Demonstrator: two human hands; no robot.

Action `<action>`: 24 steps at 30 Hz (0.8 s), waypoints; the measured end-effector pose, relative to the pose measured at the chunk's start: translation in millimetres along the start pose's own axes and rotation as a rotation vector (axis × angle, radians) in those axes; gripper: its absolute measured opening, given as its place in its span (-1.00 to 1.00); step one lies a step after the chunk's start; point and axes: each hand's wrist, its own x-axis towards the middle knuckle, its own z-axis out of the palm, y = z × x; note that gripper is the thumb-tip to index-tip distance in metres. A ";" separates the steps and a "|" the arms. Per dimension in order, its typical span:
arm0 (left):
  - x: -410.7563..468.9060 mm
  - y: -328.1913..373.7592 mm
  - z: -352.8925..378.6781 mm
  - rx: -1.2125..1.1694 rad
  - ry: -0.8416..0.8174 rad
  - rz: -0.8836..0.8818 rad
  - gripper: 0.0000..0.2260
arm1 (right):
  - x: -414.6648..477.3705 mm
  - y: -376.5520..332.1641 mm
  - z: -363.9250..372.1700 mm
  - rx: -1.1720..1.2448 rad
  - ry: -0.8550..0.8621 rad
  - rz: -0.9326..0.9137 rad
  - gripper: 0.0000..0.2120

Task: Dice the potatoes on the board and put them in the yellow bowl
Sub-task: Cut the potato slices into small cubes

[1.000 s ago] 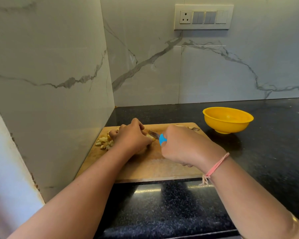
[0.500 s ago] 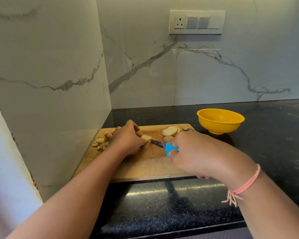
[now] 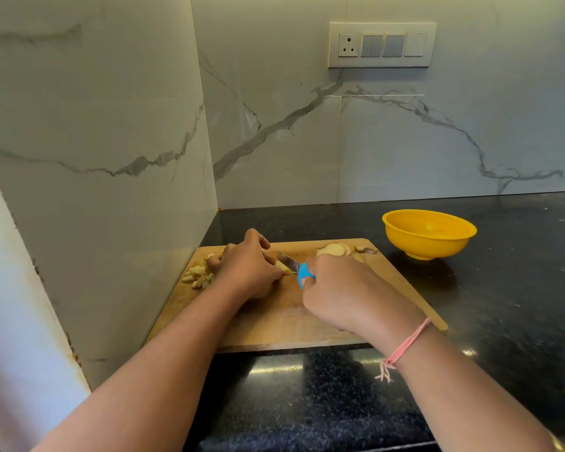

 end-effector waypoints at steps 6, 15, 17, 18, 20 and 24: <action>4.4 -1.2 1.2 -0.024 -0.012 -0.006 -0.68 | 3.6 -9.6 -5.3 0.006 -0.054 -0.009 -0.96; 4.6 0.0 2.1 0.000 -0.002 -0.018 -0.68 | -6.2 -3.5 -11.0 -0.071 -0.082 -0.040 -0.82; 4.4 0.0 2.6 -0.001 -0.006 -0.021 -0.68 | -8.6 -0.3 -6.7 -0.090 -0.068 -0.045 -0.77; 4.1 0.1 2.8 0.000 -0.003 -0.020 -0.68 | -10.0 1.1 -6.1 -0.092 -0.066 -0.047 -0.76; 3.0 0.6 3.0 0.007 0.005 -0.016 -0.69 | -13.8 3.5 -7.1 -0.099 -0.066 -0.058 -0.75; 1.3 1.3 2.2 0.012 0.018 -0.023 -0.69 | -24.4 7.0 -13.1 -0.105 -0.099 -0.059 -0.73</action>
